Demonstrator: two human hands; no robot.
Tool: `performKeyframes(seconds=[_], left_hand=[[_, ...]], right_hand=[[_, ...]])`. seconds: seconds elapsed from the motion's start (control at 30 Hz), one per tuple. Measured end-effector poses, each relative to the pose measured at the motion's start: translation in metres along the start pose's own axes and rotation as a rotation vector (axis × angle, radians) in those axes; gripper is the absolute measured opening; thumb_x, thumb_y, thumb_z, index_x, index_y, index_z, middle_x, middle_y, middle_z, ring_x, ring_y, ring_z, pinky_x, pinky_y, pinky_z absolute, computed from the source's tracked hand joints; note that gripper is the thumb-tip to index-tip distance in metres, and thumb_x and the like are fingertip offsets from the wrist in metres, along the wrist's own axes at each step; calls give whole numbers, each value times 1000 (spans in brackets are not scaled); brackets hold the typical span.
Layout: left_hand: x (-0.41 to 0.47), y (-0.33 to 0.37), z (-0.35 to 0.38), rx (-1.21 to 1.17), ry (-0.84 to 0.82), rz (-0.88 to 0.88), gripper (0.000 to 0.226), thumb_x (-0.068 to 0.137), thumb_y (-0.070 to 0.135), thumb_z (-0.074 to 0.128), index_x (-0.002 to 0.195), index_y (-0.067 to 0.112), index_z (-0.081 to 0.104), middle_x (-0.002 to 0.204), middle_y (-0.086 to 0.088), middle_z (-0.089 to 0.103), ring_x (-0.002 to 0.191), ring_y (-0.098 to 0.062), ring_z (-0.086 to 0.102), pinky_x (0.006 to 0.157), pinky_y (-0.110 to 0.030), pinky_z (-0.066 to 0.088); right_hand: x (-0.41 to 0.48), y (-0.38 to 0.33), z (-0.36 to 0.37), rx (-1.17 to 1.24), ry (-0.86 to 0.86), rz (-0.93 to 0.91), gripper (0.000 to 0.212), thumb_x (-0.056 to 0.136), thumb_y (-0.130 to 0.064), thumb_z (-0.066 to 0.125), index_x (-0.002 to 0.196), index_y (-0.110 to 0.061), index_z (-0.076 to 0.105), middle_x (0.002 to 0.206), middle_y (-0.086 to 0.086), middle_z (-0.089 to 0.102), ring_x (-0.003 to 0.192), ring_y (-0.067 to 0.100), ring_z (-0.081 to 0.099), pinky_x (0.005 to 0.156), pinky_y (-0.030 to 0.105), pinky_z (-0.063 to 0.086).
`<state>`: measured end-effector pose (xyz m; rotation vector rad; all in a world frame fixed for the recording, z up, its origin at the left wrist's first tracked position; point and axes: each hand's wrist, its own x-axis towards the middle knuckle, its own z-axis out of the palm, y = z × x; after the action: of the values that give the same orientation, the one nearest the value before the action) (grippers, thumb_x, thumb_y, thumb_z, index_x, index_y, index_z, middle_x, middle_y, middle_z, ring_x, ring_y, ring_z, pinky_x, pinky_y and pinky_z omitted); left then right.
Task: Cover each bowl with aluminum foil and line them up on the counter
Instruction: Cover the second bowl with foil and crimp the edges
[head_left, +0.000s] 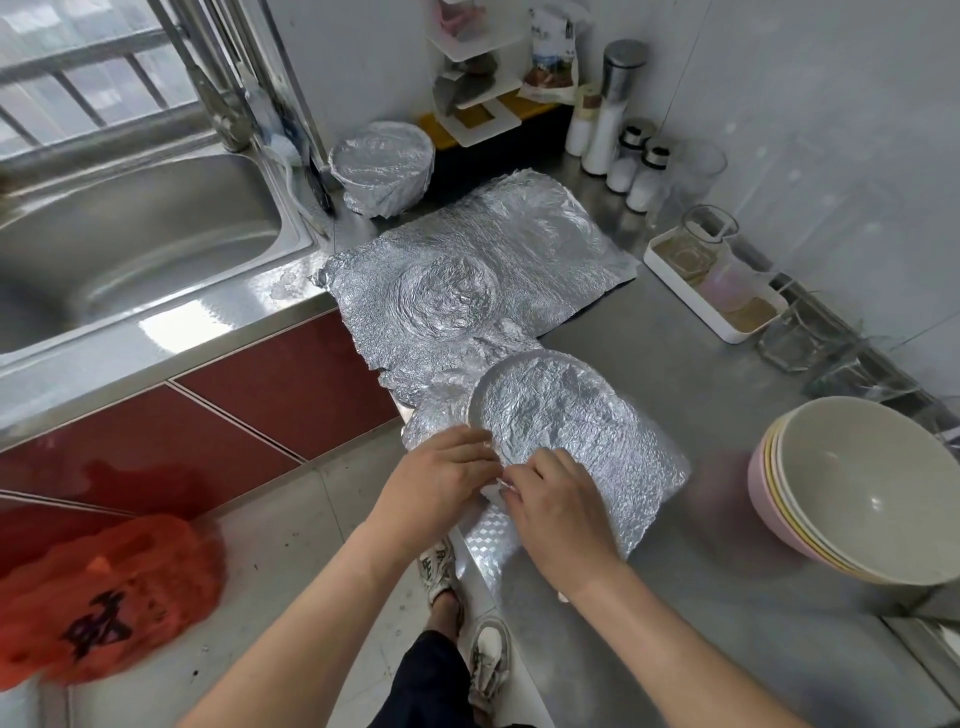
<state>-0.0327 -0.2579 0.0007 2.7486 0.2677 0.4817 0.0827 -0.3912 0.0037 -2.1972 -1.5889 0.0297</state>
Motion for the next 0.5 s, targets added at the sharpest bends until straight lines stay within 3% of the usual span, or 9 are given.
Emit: performKeyframes(seconds=[0.07,0.13,0.23,0.33,0.5], left_hand=[[-1,-1,-4,6,0,-68,24,76,3,76,96,15,76,103,6,72,111,-19,62,95,-29,50],[0,4,-9,-19,5,-125,32,74,-2,71,101,15,76,108,6,71,113,-19,60,94,-30,51],[3,18,-11,-66,-26,-94,21,83,13,61,97,18,76,103,9,71,108,-14,60,91,-26,50],[5,21,-9,-99,-61,-78,25,89,32,55,91,19,77,98,9,71,103,-13,60,86,-28,52],[2,14,-8,-60,-100,-45,23,86,33,57,91,22,77,96,12,71,96,-13,61,75,-28,53]], right_hand=[[3,-1,-7,35,-34,16,31,88,-43,49,96,-20,68,85,-4,58,79,16,53,66,31,46],[3,5,-13,100,-42,20,34,91,-42,45,100,-20,69,88,-5,58,82,16,54,68,33,48],[-1,16,-13,135,-58,-3,21,91,-34,56,95,-18,70,87,-5,57,81,16,53,67,34,49],[-5,20,-10,119,-54,-32,13,82,-26,73,91,-17,72,85,-4,59,78,18,54,65,33,50],[-8,19,-5,49,-27,-93,14,78,-21,77,88,-17,68,83,-3,59,76,19,54,63,32,48]])
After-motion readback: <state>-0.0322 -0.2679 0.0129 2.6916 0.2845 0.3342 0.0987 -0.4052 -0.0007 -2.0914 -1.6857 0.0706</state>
